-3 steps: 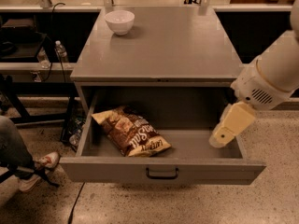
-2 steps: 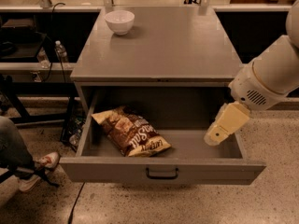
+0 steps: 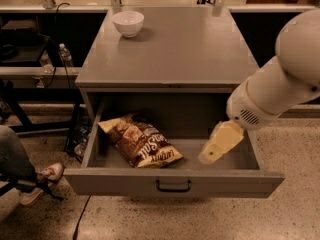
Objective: Pick brown chip bag from top drawer and place on counter
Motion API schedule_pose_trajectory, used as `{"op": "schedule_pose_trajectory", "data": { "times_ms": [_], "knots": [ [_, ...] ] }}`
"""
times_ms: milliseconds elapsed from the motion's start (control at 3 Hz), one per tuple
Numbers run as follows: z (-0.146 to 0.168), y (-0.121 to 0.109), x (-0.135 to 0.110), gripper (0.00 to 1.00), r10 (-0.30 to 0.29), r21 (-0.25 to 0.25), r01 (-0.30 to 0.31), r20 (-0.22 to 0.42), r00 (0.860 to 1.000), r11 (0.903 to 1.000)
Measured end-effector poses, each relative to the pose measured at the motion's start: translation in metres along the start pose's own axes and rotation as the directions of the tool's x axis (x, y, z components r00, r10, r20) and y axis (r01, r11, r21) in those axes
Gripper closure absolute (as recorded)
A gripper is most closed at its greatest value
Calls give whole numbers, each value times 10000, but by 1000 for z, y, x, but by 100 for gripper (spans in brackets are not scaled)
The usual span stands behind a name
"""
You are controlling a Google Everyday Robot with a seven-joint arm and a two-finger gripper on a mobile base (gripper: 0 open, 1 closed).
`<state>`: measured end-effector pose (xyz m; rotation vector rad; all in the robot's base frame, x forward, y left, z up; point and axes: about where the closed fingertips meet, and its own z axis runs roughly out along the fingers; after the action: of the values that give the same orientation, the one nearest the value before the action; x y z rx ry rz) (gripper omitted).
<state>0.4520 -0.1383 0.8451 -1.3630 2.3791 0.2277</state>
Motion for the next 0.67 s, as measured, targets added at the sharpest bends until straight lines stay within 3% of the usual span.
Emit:
{"op": "schedule_pose_trajectory", "data": {
  "times_ms": [333,667],
  "knots": [
    [60,33,-26,0,528,-360,-512,432,9977,9980],
    [101,45,-62,0,1623,-1151,-1459,1487,9755,9826]
  ]
}}
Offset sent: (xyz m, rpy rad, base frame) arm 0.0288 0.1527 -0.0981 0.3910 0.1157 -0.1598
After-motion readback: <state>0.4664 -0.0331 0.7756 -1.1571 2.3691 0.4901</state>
